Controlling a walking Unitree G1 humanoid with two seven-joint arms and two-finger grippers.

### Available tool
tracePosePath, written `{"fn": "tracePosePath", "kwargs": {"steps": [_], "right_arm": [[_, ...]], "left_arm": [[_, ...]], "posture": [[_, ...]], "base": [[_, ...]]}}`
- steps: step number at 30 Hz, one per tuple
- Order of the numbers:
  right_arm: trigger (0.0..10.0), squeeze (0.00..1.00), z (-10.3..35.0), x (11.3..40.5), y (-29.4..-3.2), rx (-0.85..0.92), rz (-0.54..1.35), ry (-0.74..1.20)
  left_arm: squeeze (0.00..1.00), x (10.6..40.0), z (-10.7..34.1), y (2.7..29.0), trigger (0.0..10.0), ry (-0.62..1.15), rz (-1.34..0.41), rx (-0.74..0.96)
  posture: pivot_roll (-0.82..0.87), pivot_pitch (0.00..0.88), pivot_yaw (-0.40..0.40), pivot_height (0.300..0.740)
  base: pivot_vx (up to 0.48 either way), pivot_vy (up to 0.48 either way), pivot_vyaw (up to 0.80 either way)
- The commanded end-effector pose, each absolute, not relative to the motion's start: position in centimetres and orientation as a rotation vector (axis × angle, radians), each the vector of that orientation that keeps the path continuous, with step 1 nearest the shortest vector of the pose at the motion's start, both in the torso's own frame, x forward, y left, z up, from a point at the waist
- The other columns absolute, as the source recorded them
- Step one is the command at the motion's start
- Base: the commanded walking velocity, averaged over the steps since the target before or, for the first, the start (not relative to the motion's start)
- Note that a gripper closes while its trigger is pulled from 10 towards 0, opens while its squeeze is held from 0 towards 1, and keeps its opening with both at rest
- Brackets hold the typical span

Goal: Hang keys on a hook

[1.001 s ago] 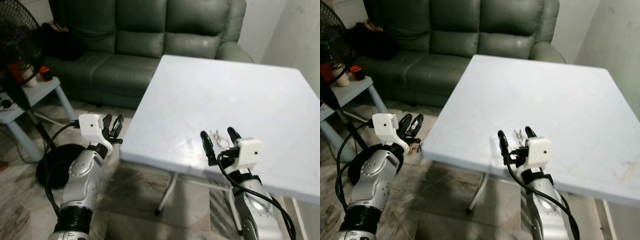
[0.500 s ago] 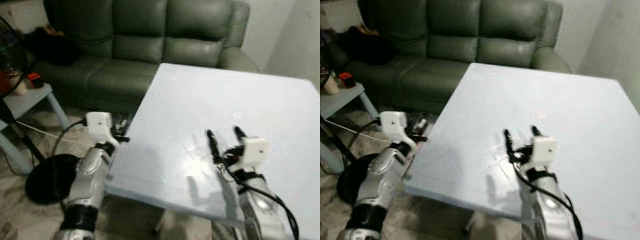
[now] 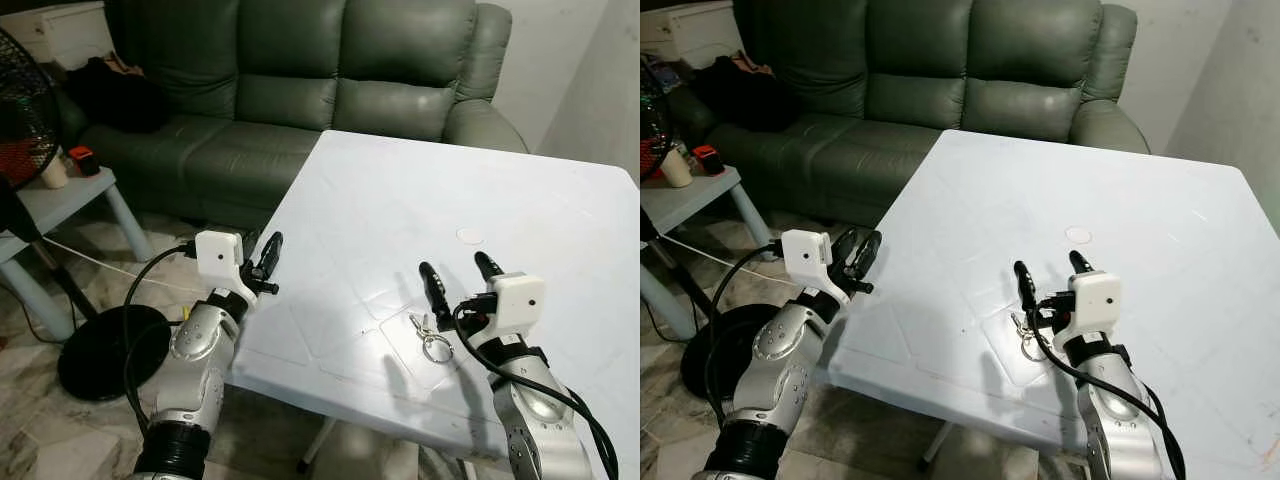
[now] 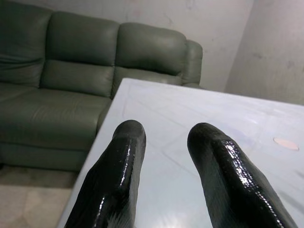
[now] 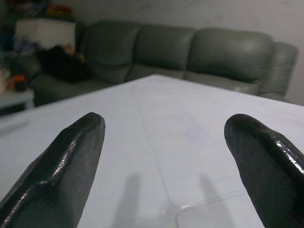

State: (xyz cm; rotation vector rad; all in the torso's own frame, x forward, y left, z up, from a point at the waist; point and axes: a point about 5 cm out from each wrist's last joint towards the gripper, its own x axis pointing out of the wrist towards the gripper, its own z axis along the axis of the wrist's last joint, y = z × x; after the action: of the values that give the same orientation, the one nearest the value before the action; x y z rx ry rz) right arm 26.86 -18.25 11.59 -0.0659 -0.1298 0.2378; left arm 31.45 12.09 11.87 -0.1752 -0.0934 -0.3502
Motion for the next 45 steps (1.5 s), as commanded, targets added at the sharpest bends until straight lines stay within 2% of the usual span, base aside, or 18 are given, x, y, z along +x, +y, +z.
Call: {"fn": "tracePosePath", "kwargs": {"steps": [1, 11, 22, 30, 31, 34, 35, 39, 40, 41, 42, 43, 45], "right_arm": [[10.0, 0.00, 11.9, 27.2, -18.1, -0.095, 0.267, -0.110], [10.0, 0.00, 12.1, 27.7, -17.7, -0.090, 0.327, -0.019], [10.0, 0.00, 10.4, 25.4, -17.5, -0.096, 0.561, 0.138], [10.0, 0.00, 10.2, 25.1, -18.1, -0.096, 0.556, 0.158], [6.7, 0.00, 10.2, 25.0, -18.1, -0.089, 0.558, 0.163], [6.5, 0.00, 10.2, 24.9, -18.2, -0.084, 0.558, 0.171], [4.4, 0.00, 10.2, 24.8, -18.2, -0.088, 0.560, 0.173], [4.6, 0.00, 10.2, 24.7, -18.3, -0.089, 0.557, 0.180], [5.0, 0.00, 10.2, 24.7, -18.3, -0.093, 0.553, 0.185], [8.4, 0.00, 10.1, 24.6, -18.4, -0.096, 0.552, 0.192], [8.4, 0.00, 10.1, 24.6, -18.4, -0.098, 0.551, 0.197], [9.9, 0.00, 10.1, 24.5, -18.5, -0.101, 0.550, 0.199], [9.9, 0.00, 10.0, 24.5, -18.5, -0.103, 0.549, 0.201]], "left_arm": [[0.00, 31.4, 12.3, 11.5, 10.0, -0.100, -0.376, -0.163], [0.00, 30.2, 11.3, 9.4, 10.0, -0.049, -0.445, -0.165], [0.00, 28.0, 9.8, 6.1, 10.0, 0.039, -0.624, -0.141], [0.00, 27.6, 9.7, 5.4, 10.0, 0.059, -0.675, -0.135], [0.00, 27.5, 9.7, 5.4, 10.0, 0.060, -0.679, -0.134], [0.00, 27.4, 9.6, 5.2, 10.0, 0.069, -0.689, -0.134], [0.00, 27.3, 9.6, 5.0, 10.0, 0.076, -0.698, -0.136], [0.00, 26.9, 9.4, 4.7, 10.0, 0.089, -0.720, -0.134], [0.00, 26.8, 9.3, 4.6, 10.0, 0.093, -0.725, -0.135], [0.00, 26.6, 9.2, 4.5, 10.0, 0.099, -0.735, -0.136], [0.00, 26.5, 9.2, 4.4, 10.0, 0.103, -0.741, -0.136], [0.00, 26.4, 9.1, 4.3, 10.0, 0.105, -0.748, -0.133], [0.00, 26.3, 9.1, 4.3, 10.0, 0.107, -0.753, -0.130]], "posture": [[0.02, 0.000, -0.007, 0.740], [0.03, 0.000, -0.014, 0.740], [0.02, 0.000, -0.015, 0.740], [0.01, 0.000, -0.006, 0.740], [0.01, 0.000, -0.004, 0.740], [0.01, 0.000, -0.004, 0.740], [0.01, 0.000, -0.002, 0.740], [0.01, 0.000, -0.002, 0.740], [0.01, 0.000, -0.002, 0.740], [0.00, 0.000, 0.001, 0.740], [0.00, 0.000, 0.001, 0.740], [0.00, 0.000, 0.001, 0.740], [0.00, 0.000, 0.001, 0.740]], "base": [[0.000, 0.000, 0.00], [0.000, 0.000, 0.00], [0.000, 0.000, 0.00], [0.000, 0.000, 0.00], [0.000, 0.000, 0.00], [0.000, 0.000, 0.00], [0.000, 0.000, 0.00], [0.000, 0.000, 0.00], [0.000, 0.000, 0.00], [0.000, 0.000, 0.00], [0.000, 0.000, 0.00], [0.000, 0.000, 0.00], [0.000, 0.000, 0.00]]}}
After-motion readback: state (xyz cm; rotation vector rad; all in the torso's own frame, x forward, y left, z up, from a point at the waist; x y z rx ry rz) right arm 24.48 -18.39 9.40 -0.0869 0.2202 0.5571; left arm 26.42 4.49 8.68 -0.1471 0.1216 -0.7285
